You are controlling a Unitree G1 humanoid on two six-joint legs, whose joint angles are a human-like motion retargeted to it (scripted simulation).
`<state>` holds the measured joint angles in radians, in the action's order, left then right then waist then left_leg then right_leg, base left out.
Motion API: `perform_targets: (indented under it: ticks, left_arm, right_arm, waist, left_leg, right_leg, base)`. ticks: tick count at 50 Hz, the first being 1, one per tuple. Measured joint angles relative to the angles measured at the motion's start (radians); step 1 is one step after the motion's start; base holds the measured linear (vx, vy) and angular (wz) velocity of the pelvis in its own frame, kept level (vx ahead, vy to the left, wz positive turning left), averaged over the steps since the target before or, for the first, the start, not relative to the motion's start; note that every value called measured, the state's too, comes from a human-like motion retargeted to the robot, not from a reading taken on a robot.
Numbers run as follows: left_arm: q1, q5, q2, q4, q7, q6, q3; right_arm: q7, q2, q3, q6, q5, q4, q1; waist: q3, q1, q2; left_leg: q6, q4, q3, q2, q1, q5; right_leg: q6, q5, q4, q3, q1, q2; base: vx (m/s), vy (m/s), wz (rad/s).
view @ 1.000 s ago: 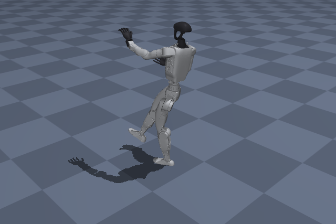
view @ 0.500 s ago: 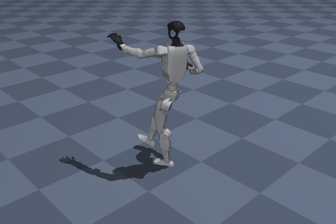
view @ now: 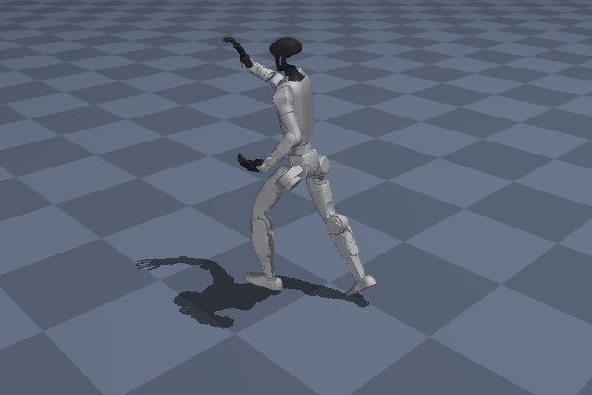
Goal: Kungfu
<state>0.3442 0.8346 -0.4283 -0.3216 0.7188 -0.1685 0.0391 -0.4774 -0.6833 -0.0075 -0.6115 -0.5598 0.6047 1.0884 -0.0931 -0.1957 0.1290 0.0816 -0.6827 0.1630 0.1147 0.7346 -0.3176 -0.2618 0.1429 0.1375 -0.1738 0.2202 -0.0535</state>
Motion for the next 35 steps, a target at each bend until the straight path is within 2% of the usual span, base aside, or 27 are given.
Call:
perform_targets:
  ticks: [2,4,5,8,10,13,15,17,20,23,27,30,33,35]
  left_arm:
    - [0.119,0.010,0.051,0.041,-0.010,-0.020,-0.008]
    - [0.199,-0.003,0.086,0.062,-0.027,-0.041,-0.027]
    - [0.229,-0.011,0.098,0.069,-0.034,-0.053,-0.037]
    - [0.261,-0.032,0.102,0.095,-0.052,-0.057,-0.063]
    - [0.267,-0.045,0.083,0.110,-0.064,-0.058,-0.082]
    - [0.278,-0.039,0.063,0.116,-0.075,-0.044,-0.086]
    - [0.288,-0.029,0.054,0.121,-0.073,-0.030,-0.086]
    - [0.296,-0.028,0.046,0.130,-0.064,-0.012,-0.096]
    - [0.296,-0.049,0.030,0.140,-0.056,0.017,-0.127]
    - [0.258,-0.112,0.000,0.117,-0.080,0.079,-0.173]
    - [0.130,-0.278,-0.065,-0.001,-0.121,0.147,-0.225]
    - [-0.020,-0.481,-0.116,-0.155,-0.162,0.138,-0.215]
    - [-0.231,-0.704,-0.137,-0.367,-0.193,0.075,-0.139]
    - [-0.378,-0.838,-0.118,-0.511,-0.208,0.063,-0.081]
  right_arm:
    - [-0.069,-0.061,0.087,0.017,-0.141,0.201,0.143]
    - [-0.061,-0.114,0.171,0.082,-0.298,0.409,0.270]
    - [-0.034,-0.133,0.208,0.135,-0.385,0.512,0.330]
    - [0.017,-0.128,0.193,0.442,-0.504,0.744,0.415]
    - [0.046,-0.111,0.172,0.490,-0.461,0.809,0.430]
    - [0.056,-0.085,0.147,0.307,-0.377,0.790,0.417]
    - [0.003,-0.081,0.142,0.241,-0.339,0.768,0.417]
    - [-0.052,-0.086,0.152,0.224,-0.327,0.759,0.411]
    - [-0.069,-0.090,0.173,0.242,-0.351,0.769,0.397]
    - [-0.076,-0.083,0.168,0.272,-0.363,0.764,0.373]
    - [-0.118,-0.037,0.122,0.257,-0.307,0.735,0.308]
    - [-0.066,0.006,0.089,0.198,-0.252,0.722,0.253]
    - [0.023,0.036,0.076,0.131,-0.173,0.698,0.210]
    - [0.064,0.058,0.077,0.088,-0.108,0.666,0.182]
  waist:
    - [0.018,0.003,0.020]
    - [0.017,0.004,0.030]
    - [0.012,0.006,0.033]
    - [0.000,0.002,0.031]
    - [0.001,-0.006,0.034]
    - [0.006,0.004,0.038]
    - [-0.002,0.012,0.037]
    - [-0.014,0.016,0.036]
    - [-0.029,0.009,0.040]
    - [-0.026,0.015,0.037]
    - [-0.035,0.060,-0.006]
    - [-0.021,0.104,-0.048]
    - [0.001,0.154,-0.111]
    - [0.010,0.190,-0.143]
  left_leg:
    - [-0.034,-0.008,0.007,-0.042,0.017,-0.001]
    - [-0.041,-0.034,-0.016,-0.046,0.059,0.001]
    - [-0.036,-0.048,-0.038,-0.038,0.086,0.005]
    - [-0.004,-0.065,-0.110,-0.017,0.143,0.032]
    - [0.000,-0.060,-0.127,-0.001,0.158,0.051]
    - [-0.032,-0.052,-0.095,0.015,0.160,0.082]
    - [-0.066,-0.057,-0.009,0.054,0.165,0.085]
    - [-0.093,-0.050,0.068,0.083,0.154,0.057]
    - [-0.076,-0.036,0.077,0.088,0.131,0.007]
    - [-0.067,-0.030,0.074,0.084,0.098,-0.018]
    - [-0.060,0.011,0.040,0.056,0.014,-0.052]
    - [-0.053,0.082,0.008,0.034,-0.097,-0.057]
    - [-0.040,0.166,-0.042,0.023,-0.231,-0.059]
    - [-0.042,0.241,-0.060,-0.003,-0.332,-0.048]
  right_leg:
    - [0.000,-0.069,0.001,-0.027,0.005,0.025]
    - [0.000,-0.114,-0.007,-0.054,-0.002,0.003]
    - [0.000,-0.131,-0.010,-0.063,-0.011,-0.024]
    - [0.000,-0.133,-0.007,-0.094,-0.044,-0.110]
    - [0.000,-0.107,-0.006,-0.115,-0.058,-0.141]
    - [0.000,-0.059,-0.017,-0.128,-0.064,-0.153]
    - [0.000,-0.030,-0.032,-0.129,-0.070,-0.151]
    - [0.000,-0.002,-0.046,-0.132,-0.075,-0.136]
    - [0.000,0.050,-0.051,-0.145,-0.080,-0.123]
    - [0.000,0.143,-0.026,-0.177,-0.074,-0.118]
    - [0.000,0.304,0.057,-0.176,-0.076,-0.118]
    - [0.000,0.381,0.216,-0.147,-0.112,-0.111]
    - [0.000,0.135,0.335,-0.067,-0.177,-0.159]
    - [0.000,0.001,0.390,-0.042,-0.229,-0.146]
  base:
    - [-0.19,0.06,0.82]
    - [-0.23,-0.25,0.75]
    - [-0.18,-0.48,0.78]
    - [-0.09,-0.54,0.73]
    - [-0.04,-0.39,0.33]
    - [0.05,-0.15,0.23]
    - [0.17,0.06,0.10]
    - [0.21,0.11,-0.17]
    - [0.24,-0.04,-0.29]
    - [0.28,-0.11,-0.01]
    - [0.48,0.07,0.40]
    - [0.54,0.12,0.59]
    - [0.56,0.15,0.80]
    - [0.60,0.30,0.84]
